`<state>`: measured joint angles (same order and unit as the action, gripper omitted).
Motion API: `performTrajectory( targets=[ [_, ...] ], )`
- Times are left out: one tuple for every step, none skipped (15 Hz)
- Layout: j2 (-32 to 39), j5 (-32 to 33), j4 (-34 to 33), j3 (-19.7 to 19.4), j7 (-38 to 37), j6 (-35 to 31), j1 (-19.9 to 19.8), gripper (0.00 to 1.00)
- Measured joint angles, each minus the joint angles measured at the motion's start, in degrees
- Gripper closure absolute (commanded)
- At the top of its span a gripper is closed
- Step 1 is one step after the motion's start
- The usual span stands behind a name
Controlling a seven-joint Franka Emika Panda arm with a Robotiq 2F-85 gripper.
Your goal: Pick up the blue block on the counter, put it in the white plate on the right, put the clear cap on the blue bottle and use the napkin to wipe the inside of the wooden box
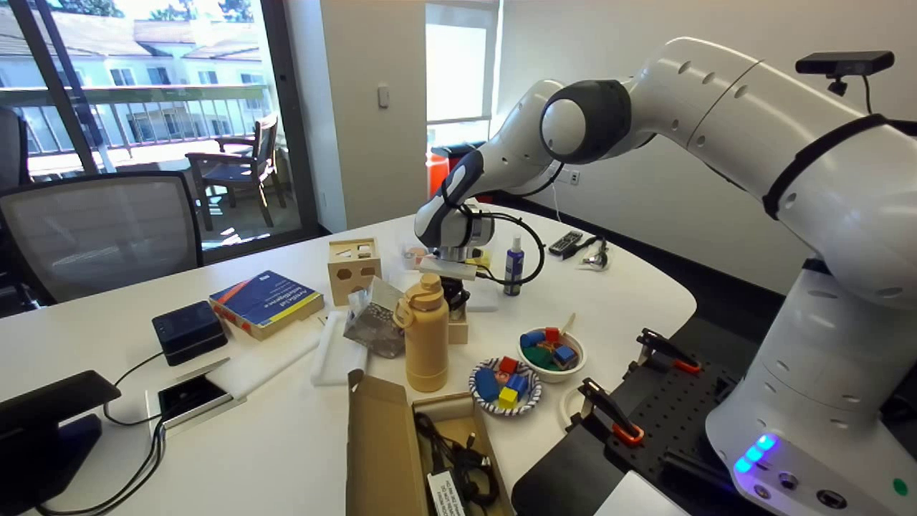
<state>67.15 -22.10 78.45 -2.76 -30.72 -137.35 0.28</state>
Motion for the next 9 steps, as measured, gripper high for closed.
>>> performTrajectory(
  targets=[
    [0.0,0.4,0.1,-0.9,-1.3,-1.3,0.9,0.99],
    [0.1,0.8,0.1,-1.6,-2.6,-3.0,1.8,0.99],
    [0.2,1.1,0.2,-2.0,-3.5,-4.8,2.5,0.99],
    [0.3,1.2,0.2,-2.1,-3.8,-6.6,3.0,0.99],
    [0.5,1.2,0.3,-2.0,-3.8,-7.9,3.4,0.99],
    [0.6,1.2,0.3,-1.8,-3.8,-8.7,3.6,0.99],
    [0.6,1.2,0.3,-1.5,-3.7,-8.8,3.7,0.99],
    [0.6,1.2,0.3,-1.1,-3.3,-8.8,3.7,0.99],
    [0.6,1.2,0.3,-0.7,-3.0,-8.8,3.6,0.99]
  ],
)
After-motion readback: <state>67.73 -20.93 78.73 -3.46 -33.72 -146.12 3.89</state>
